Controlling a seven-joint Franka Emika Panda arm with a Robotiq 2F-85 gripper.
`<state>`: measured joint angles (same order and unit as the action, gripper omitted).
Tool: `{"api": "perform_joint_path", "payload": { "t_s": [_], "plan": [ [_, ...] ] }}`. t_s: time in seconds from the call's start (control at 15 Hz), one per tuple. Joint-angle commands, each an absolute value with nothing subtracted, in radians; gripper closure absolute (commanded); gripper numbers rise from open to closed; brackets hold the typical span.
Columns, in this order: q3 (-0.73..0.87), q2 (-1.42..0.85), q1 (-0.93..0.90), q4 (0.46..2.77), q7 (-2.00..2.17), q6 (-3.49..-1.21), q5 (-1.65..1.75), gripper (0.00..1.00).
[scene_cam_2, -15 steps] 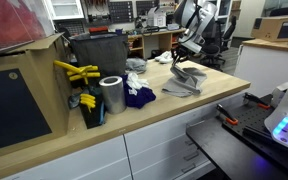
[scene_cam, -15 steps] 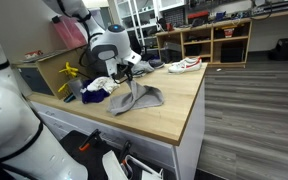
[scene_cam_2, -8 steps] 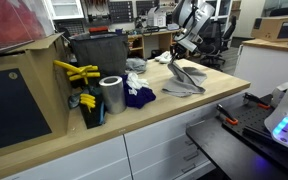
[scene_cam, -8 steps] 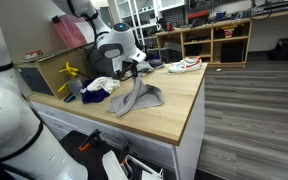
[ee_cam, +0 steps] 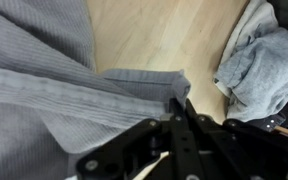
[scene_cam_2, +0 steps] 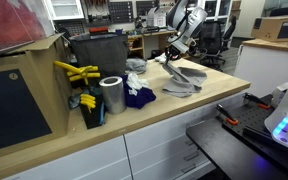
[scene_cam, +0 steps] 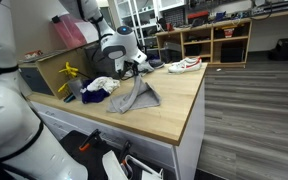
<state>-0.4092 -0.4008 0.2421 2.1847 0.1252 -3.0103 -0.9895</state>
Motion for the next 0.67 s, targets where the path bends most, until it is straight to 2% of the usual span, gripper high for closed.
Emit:
{"api": "perform_joint_path", "payload": {
  "t_s": [0.0, 0.07, 0.33, 0.6],
  "plan": [
    [-0.416, -0.439, 0.207, 2.118, 0.148, -3.019, -0.981, 0.99],
    [-0.411, -0.436, 0.198, 2.113, 0.14, -2.991, -0.96, 0.75],
    [-0.414, -0.353, 0.191, 2.209, 0.066, -2.891, -0.847, 0.47],
    [-0.468, -0.194, 0.278, 2.395, -0.093, -2.673, -0.872, 0.19]
  ]
}}
